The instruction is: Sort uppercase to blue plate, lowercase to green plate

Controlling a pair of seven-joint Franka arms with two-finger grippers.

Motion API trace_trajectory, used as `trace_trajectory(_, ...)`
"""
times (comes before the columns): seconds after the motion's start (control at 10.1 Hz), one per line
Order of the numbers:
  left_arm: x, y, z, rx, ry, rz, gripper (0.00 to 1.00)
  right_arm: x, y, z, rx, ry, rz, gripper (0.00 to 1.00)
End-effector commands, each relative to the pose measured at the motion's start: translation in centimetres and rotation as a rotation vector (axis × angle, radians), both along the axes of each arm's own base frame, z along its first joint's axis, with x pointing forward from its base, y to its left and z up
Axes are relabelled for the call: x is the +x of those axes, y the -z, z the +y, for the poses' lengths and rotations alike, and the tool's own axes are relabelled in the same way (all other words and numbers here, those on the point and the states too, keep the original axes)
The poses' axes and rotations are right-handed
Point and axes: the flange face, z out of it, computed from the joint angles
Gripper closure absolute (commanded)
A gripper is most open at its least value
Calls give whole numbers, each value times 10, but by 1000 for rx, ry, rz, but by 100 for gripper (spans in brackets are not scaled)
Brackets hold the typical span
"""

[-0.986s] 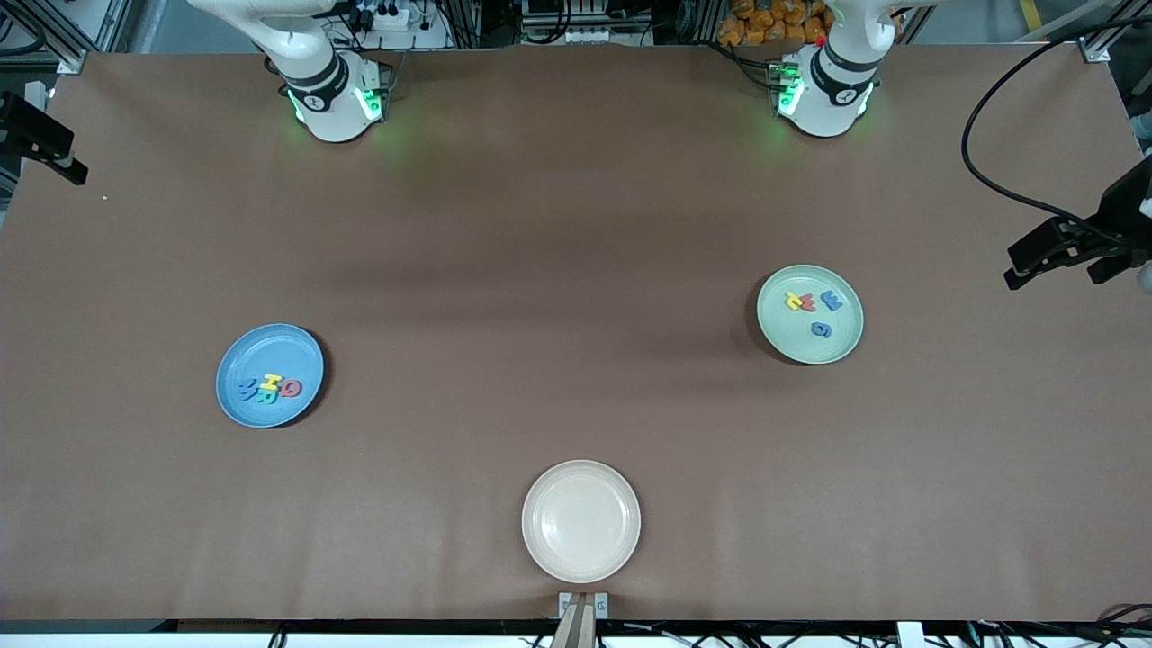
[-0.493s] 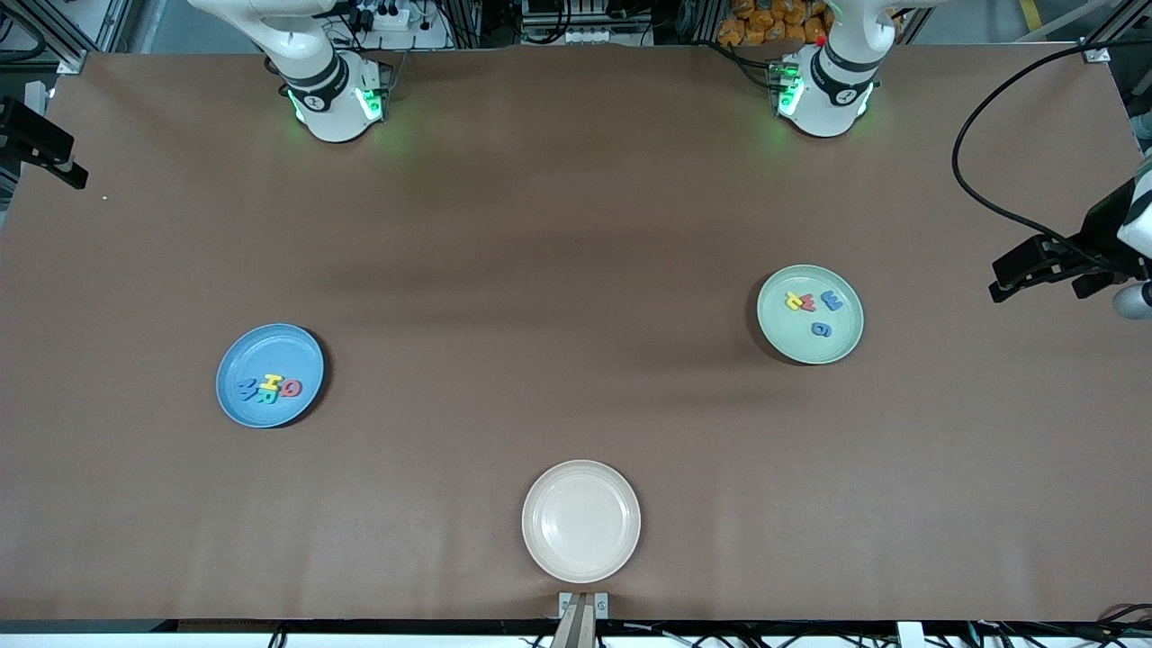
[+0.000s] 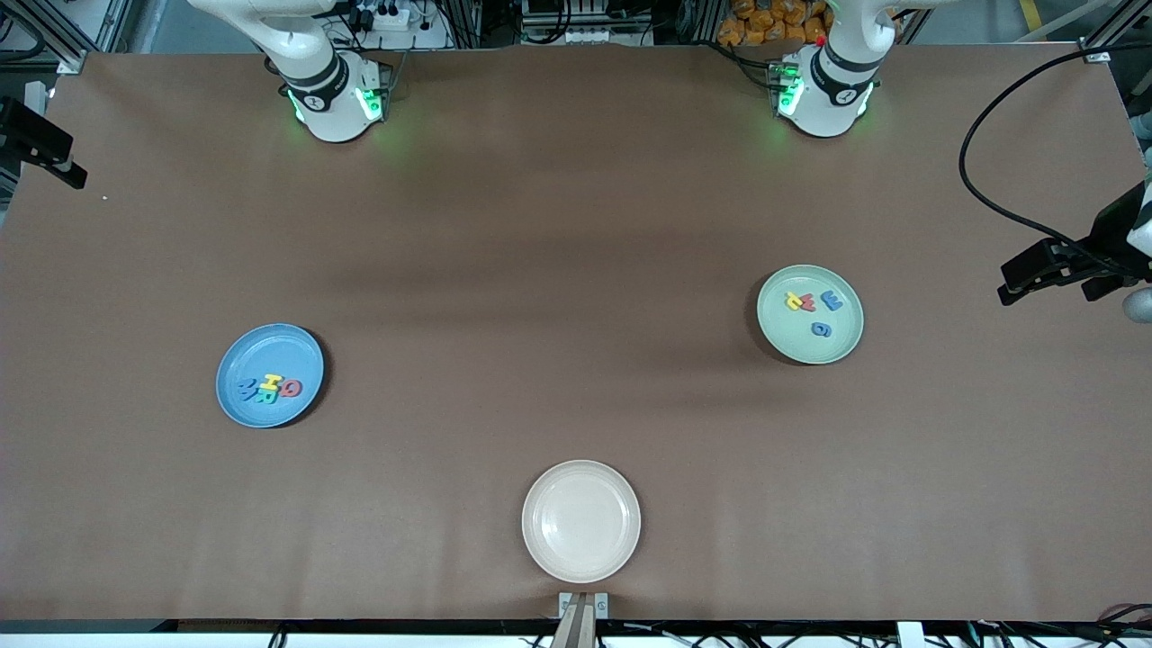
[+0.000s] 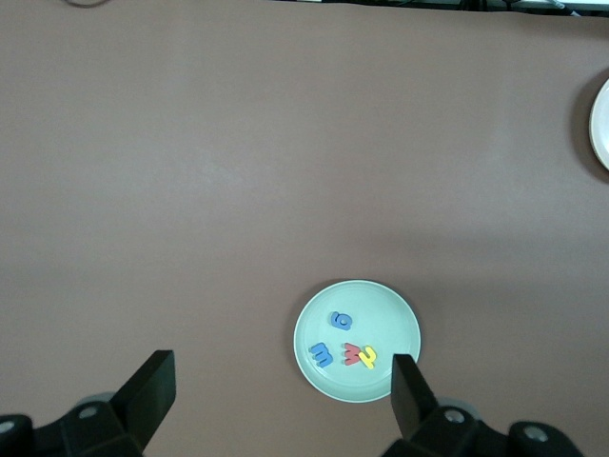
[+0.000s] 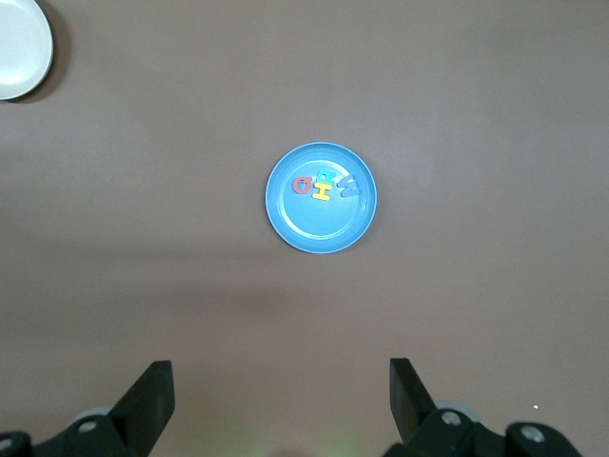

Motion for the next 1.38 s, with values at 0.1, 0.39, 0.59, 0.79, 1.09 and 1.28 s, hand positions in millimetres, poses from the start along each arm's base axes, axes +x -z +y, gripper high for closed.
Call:
trace_trajectory(0.1, -11, 0, -3, -10, 48, -3, 0, 0, -4, -8, 7, 14, 6, 0)
trace_trajectory(0.39, -29, 11, -6, -14, 52, -32, 0, -1, -5, -11, 9, 19, 6, 0)
trace_trajectory(0.59, -37, 15, -4, -14, 50, -40, 0, -1, -5, -11, 9, 19, 6, 0)
trace_trajectory(0.79, -39, 17, -4, -13, 51, -42, 0, -1, -5, -12, 9, 20, 6, 0)
trace_trajectory(1.09, -40, 16, -5, -13, 54, -45, 0, -1, -4, -11, 7, 18, 8, 0)
trace_trajectory(1.28, -40, 16, -5, -13, 54, -46, 0, -1, -4, -12, 7, 19, 8, 0)
